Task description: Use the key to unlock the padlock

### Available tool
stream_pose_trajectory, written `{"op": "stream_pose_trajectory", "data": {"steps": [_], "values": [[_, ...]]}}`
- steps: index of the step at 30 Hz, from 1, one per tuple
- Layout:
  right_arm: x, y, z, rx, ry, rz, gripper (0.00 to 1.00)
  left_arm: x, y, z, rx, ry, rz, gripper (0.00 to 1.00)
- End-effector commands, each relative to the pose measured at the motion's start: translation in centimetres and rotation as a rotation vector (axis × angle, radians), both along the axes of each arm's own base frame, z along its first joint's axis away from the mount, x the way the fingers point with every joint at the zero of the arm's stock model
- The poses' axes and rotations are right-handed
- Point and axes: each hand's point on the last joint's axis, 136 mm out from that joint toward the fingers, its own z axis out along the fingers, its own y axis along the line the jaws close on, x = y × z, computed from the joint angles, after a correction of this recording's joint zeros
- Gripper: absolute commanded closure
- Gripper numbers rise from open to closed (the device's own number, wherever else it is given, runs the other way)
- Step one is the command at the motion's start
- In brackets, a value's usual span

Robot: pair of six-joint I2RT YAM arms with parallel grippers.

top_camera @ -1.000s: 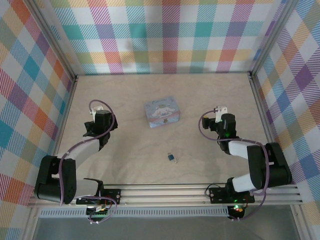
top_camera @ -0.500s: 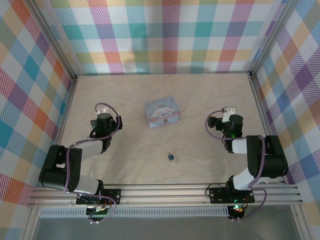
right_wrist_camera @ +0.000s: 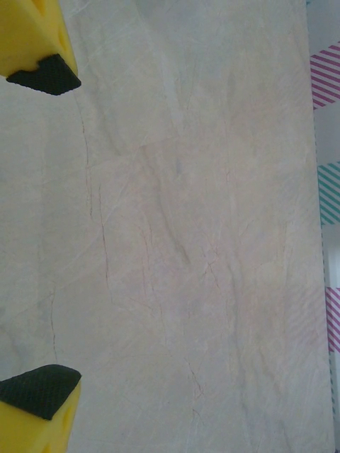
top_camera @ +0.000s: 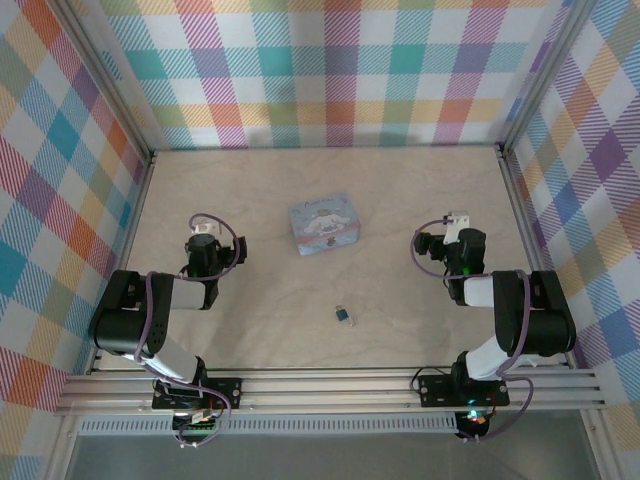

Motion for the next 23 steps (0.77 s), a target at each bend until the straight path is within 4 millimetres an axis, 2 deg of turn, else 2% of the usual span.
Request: {"op": "stream_pose_trajectory", "data": {"steps": [1,23], "values": [[0.44,0.32,0.97,0.020,-0.029,0.012,0.00,0.87,-0.09,1.52,-0.008,-0.059,-0.017,0.00],[0.47,0.39,1.00,0.020,-0.028,0.016,0.00,0.86,-0.11,1.56,-0.008,-0.060,-0.018,0.00]]}}
